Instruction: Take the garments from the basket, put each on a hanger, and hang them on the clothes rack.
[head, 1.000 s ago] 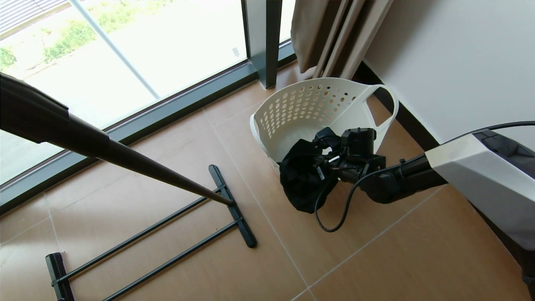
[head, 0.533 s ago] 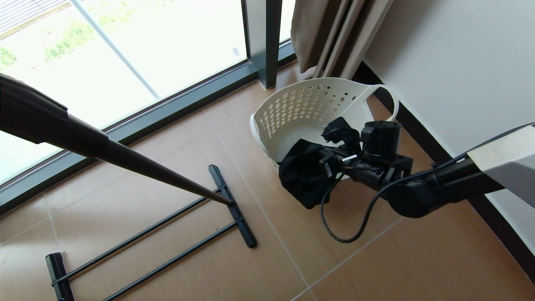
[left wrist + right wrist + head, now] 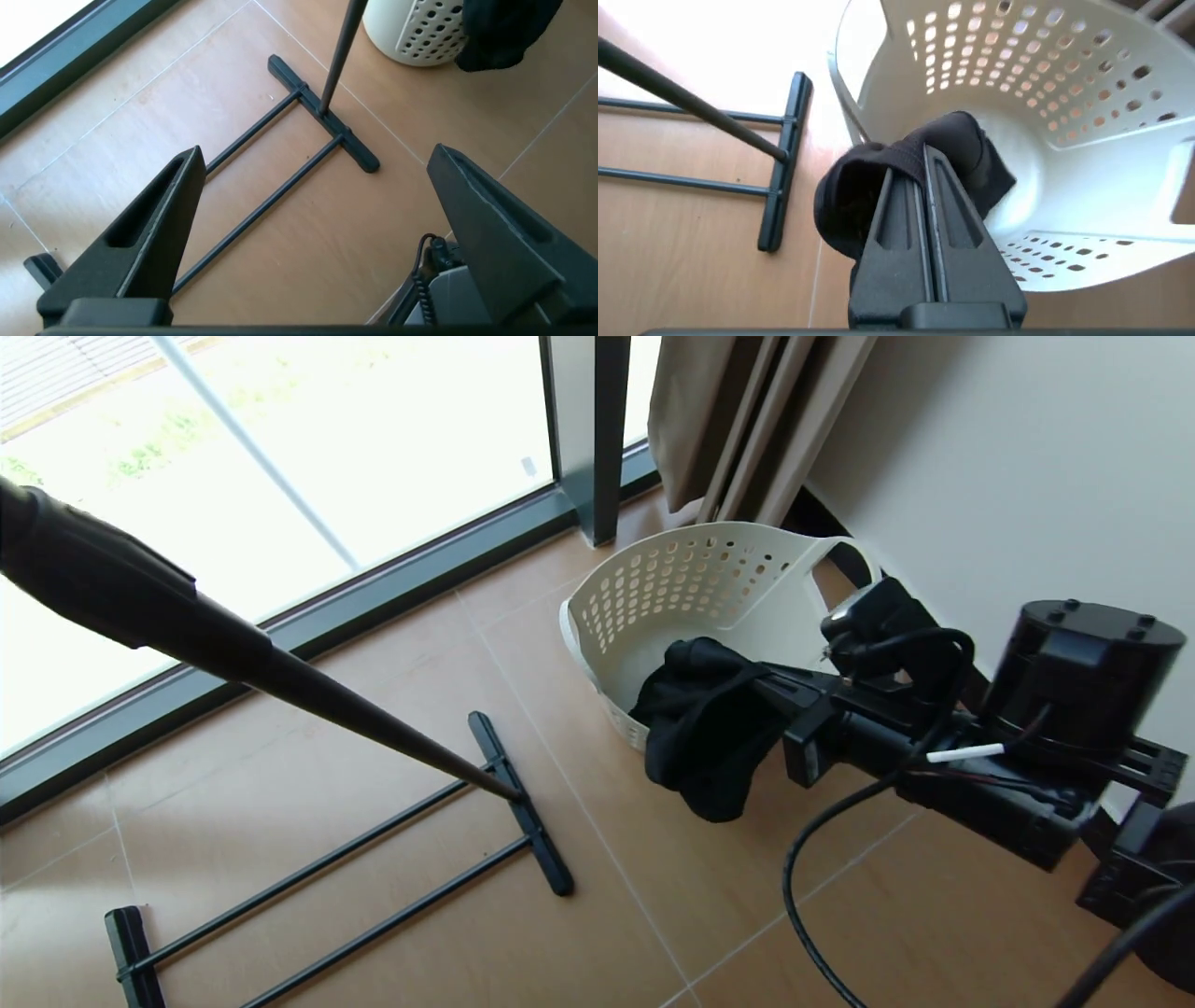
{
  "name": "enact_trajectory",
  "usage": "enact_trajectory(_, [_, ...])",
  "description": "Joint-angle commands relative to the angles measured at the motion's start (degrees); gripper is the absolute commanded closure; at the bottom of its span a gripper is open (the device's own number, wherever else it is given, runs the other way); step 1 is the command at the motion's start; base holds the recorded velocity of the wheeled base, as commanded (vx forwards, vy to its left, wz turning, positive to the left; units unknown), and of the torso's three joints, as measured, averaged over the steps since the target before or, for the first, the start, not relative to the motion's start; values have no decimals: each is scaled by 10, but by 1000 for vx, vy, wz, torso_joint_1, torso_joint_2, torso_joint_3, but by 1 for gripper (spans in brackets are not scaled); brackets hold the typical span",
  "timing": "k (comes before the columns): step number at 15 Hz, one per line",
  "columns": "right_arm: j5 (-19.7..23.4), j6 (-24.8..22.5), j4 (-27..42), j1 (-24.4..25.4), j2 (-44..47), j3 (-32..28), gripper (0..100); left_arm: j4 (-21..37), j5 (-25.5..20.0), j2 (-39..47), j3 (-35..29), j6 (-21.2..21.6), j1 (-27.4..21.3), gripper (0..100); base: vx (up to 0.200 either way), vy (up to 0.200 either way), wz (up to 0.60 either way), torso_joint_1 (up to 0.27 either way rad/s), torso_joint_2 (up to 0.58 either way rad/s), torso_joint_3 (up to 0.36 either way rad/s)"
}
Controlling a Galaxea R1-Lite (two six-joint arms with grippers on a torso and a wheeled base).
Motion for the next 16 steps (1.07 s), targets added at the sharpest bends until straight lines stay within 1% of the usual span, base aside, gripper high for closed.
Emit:
enact_trajectory(1, [1,0,2,18,-95,59,100,0,0,0,0,1,0,0,0,0,0,7,2,188])
enact_trajectory(3, [6,1,-1,17,-84,57,100,0,0,0,0,1,0,0,0,0,0,5,7,203])
enact_trajectory(4, [4,1,-2,14,-67,47,100,0,0,0,0,-1,0,0,0,0,0,2,-17,173])
enact_trajectory(8, [4,1,-3,13,-55,45,100,0,0,0,0,-1,0,0,0,0,0,63,-342,-66])
enact_trajectory(10, [4,0,-3,12,-52,43,100,0,0,0,0,-1,0,0,0,0,0,54,-239,22])
enact_trajectory(16, [4,-1,-2,8,-51,43,100,0,0,0,0,-1,0,0,0,0,0,17,-45,162])
